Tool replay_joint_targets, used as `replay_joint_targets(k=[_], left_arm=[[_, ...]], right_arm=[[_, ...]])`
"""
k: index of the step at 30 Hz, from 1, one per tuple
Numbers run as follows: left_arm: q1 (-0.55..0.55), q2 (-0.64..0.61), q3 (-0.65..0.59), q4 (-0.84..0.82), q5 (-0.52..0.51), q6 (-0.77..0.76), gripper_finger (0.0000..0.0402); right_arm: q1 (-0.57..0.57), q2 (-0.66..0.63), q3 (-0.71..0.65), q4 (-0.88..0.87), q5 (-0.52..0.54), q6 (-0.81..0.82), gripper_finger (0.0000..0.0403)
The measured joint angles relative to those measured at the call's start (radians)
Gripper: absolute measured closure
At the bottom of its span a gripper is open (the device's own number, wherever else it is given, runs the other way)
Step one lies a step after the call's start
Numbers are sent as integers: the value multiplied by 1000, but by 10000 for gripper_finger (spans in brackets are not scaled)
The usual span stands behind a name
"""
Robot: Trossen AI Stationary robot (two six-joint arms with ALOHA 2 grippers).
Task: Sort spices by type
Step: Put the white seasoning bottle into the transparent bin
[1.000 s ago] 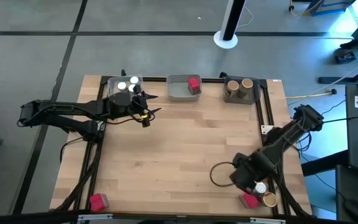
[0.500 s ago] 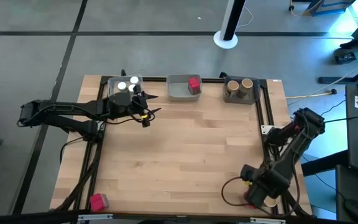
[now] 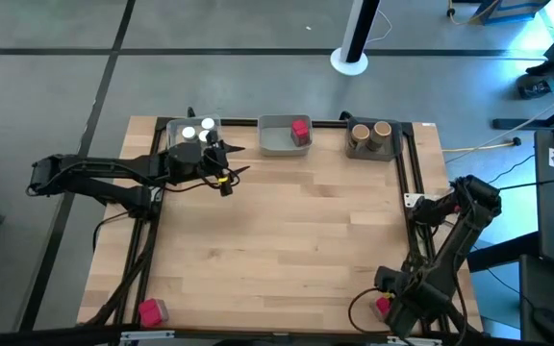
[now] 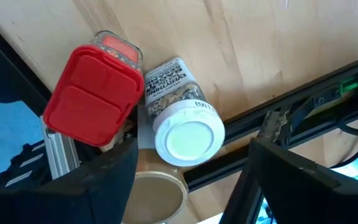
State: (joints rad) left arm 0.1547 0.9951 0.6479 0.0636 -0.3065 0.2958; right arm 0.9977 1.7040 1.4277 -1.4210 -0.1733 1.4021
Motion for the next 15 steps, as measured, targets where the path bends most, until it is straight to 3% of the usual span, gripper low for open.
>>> replay_joint_targets(k=[15], left_arm=[[0, 0, 0, 1, 0, 7, 157]], right_arm=[[5, 64, -11, 12, 20, -98, 95]])
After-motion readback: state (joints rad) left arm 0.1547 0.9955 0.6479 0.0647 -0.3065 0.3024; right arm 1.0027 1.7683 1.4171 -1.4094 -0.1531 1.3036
